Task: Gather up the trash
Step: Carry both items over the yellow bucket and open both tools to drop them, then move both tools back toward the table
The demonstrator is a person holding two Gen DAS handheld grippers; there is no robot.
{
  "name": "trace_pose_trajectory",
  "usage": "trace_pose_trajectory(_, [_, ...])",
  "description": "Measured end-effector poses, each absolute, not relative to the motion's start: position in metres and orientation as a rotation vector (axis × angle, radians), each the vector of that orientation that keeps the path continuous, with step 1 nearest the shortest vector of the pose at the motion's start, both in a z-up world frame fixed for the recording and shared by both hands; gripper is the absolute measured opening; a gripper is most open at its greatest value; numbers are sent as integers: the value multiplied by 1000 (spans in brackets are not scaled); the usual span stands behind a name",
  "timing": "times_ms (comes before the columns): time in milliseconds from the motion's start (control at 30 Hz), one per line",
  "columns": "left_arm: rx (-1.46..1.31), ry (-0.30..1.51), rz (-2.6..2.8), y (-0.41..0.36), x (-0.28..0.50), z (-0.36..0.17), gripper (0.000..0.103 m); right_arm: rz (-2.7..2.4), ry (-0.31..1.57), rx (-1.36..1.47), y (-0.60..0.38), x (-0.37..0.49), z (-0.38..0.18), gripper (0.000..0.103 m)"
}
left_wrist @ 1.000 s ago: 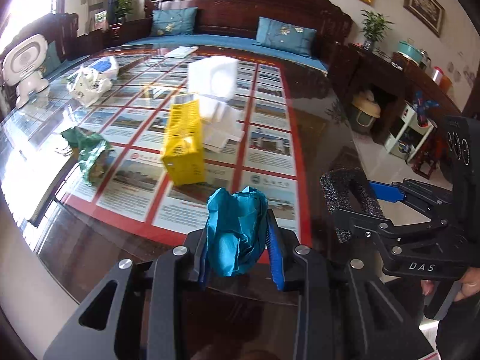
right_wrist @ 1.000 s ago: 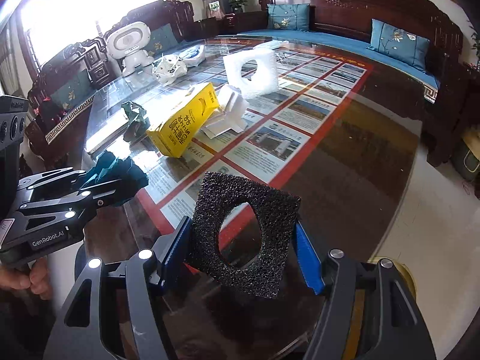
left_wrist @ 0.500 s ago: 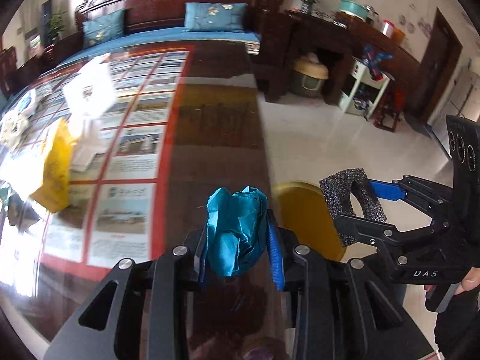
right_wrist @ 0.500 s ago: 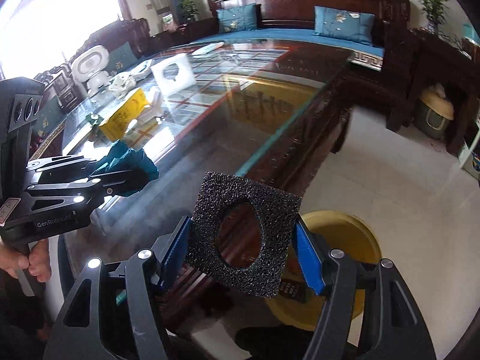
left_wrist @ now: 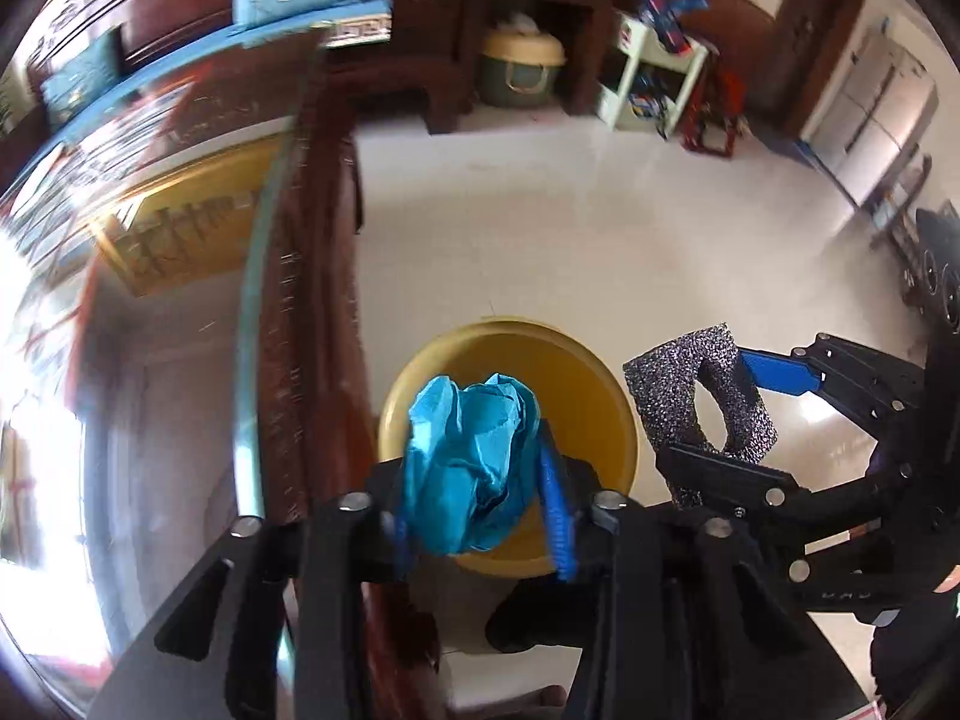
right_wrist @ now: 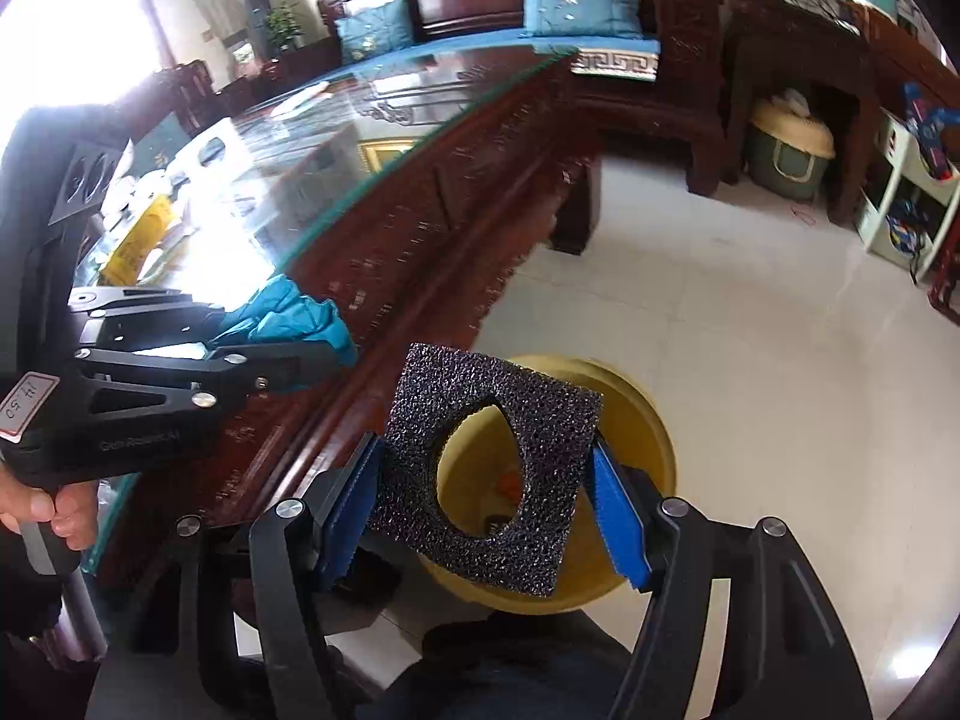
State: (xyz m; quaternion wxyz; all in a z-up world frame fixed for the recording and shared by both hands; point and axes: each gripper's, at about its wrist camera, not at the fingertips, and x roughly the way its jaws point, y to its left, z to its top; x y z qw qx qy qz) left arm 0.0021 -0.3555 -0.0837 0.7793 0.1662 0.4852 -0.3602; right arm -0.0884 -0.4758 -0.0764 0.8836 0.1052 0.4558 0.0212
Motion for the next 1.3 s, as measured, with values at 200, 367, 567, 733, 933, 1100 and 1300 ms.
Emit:
trace_pose_trajectory(200, [449,956,-747,-385,-1,-77,89,14,972,247,-497,-90,-91,65])
trace_pose_trajectory(367, [437,952,-717,-381,5,-72,89,13,986,257,-507,-90,-101,65])
trace_pose_trajectory(567, [431,955,-689,-370,9,-70,88,27,998,251,-506,-86,-104,65])
trace_pose_trajectory(733, [406,950,-664,-358,13,-65,88,42,1027,265,-508,-75,-110,71])
trace_pose_trajectory(933, [365,935,-626,-343,17,-56,88,51,1073,258,-500,-55,-117,88])
trace_pose_trajectory(1100, [346,918,-615,-324,17,-48,89,48,1037,246,-491,-59,-105,87])
trace_pose_trajectory(1300, [303,911,-600,-293,17,-42,89,39,971,192,-468,-64,-81,89])
